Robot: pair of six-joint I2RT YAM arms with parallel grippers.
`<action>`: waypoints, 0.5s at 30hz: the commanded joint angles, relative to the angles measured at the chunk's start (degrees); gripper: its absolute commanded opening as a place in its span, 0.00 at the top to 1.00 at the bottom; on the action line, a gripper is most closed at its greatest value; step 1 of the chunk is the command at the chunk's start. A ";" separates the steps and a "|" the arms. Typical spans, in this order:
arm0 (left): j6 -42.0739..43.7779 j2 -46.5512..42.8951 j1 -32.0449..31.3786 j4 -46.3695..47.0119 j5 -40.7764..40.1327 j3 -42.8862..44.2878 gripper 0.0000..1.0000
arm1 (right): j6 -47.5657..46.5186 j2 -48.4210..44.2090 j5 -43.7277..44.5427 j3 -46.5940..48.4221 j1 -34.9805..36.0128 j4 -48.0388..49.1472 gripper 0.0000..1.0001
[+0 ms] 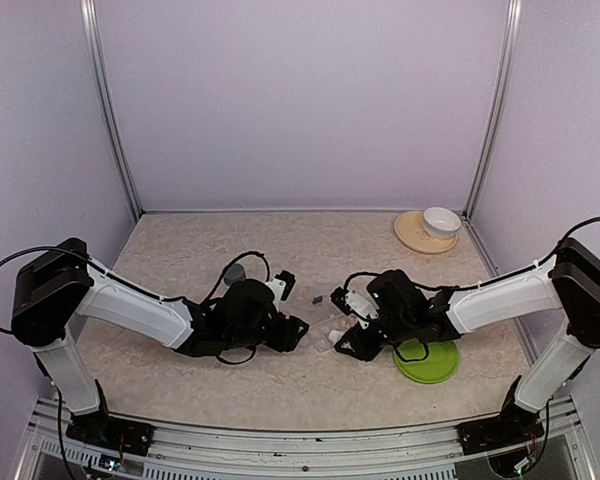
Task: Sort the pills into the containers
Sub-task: Pour the pill into the compartment of the pill container.
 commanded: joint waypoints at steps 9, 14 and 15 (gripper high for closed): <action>-0.77 -1.70 0.31 1.26 -0.15 -1.08 0.36 | -0.67 1.34 1.37 3.62 0.41 -4.70 1.00; -0.86 -1.71 0.31 1.49 -0.13 -1.29 0.36 | -0.90 1.76 1.54 4.28 0.42 -6.14 1.00; -0.89 -1.66 0.31 1.51 -0.16 -1.37 0.36 | -0.97 1.75 1.56 4.42 0.38 -6.36 1.00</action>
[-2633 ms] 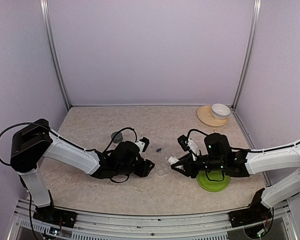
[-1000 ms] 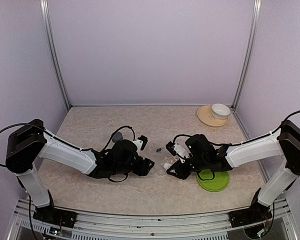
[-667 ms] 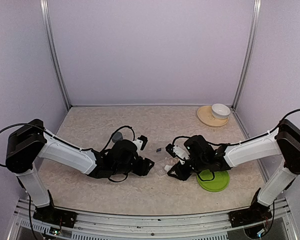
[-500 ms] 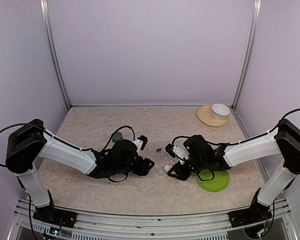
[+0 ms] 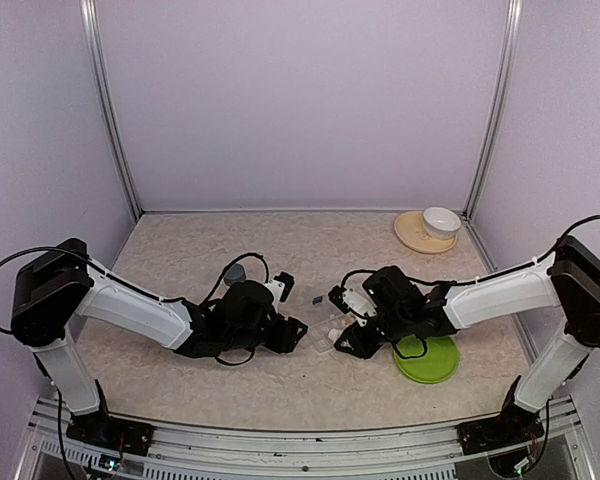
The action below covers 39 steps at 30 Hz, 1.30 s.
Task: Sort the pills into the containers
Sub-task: Pour the pill into the compartment of the pill container.
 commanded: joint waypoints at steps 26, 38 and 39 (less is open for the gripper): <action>-1.06 -2.25 0.40 2.55 -0.29 -2.07 0.35 | -1.65 2.49 1.83 6.19 0.41 -9.50 1.00; -1.26 -2.60 0.75 3.36 -0.20 -3.17 0.35 | -2.32 3.99 1.92 8.25 0.61 -12.21 1.00; -1.30 -2.61 0.83 3.44 -0.21 -3.21 0.35 | -2.36 4.12 1.99 8.49 0.58 -12.51 1.00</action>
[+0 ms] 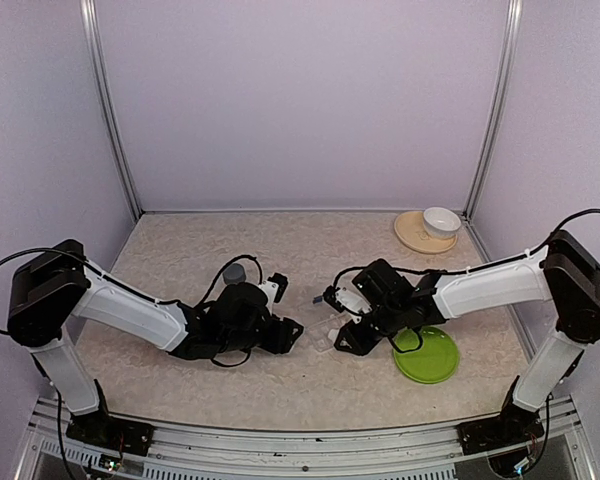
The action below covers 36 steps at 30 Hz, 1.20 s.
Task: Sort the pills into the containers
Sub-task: Pour the pill into the compartment of the pill container.
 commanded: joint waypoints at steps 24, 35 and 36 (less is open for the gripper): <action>-0.58 -1.73 0.65 2.31 -0.02 -1.47 0.35 | -1.56 1.16 1.17 3.45 0.82 -4.46 1.00; -0.46 -1.88 0.65 1.93 -0.03 -1.10 0.35 | -1.81 1.34 1.04 4.63 0.82 -6.74 1.00; -0.52 -1.82 0.65 1.96 -0.02 -1.08 0.35 | -1.84 1.35 1.07 4.81 0.82 -7.07 1.00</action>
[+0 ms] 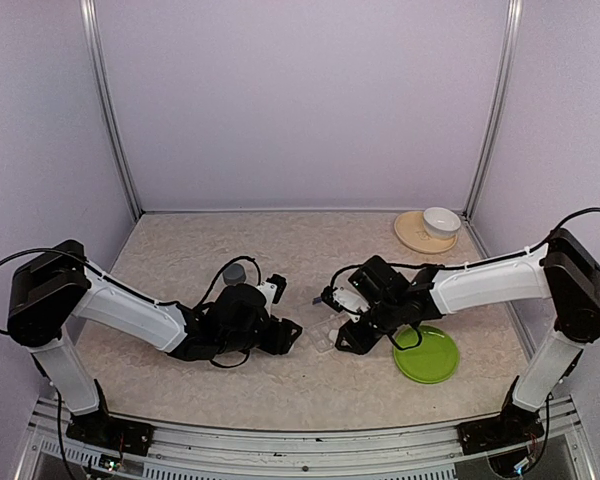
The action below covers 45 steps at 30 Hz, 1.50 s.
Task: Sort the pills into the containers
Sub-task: Pour the pill into the compartment of the pill container.
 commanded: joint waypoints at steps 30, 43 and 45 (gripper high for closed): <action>-0.12 -1.83 0.43 1.05 0.14 0.00 0.35 | -2.29 4.28 -0.80 7.99 0.51 -10.74 0.99; -0.56 -1.52 0.43 1.46 0.37 -0.44 0.35 | -3.52 4.54 -0.94 10.14 0.47 -13.94 0.99; -0.63 -1.50 0.38 1.58 0.39 -0.52 0.35 | -3.70 4.54 -1.09 10.24 0.52 -14.23 0.99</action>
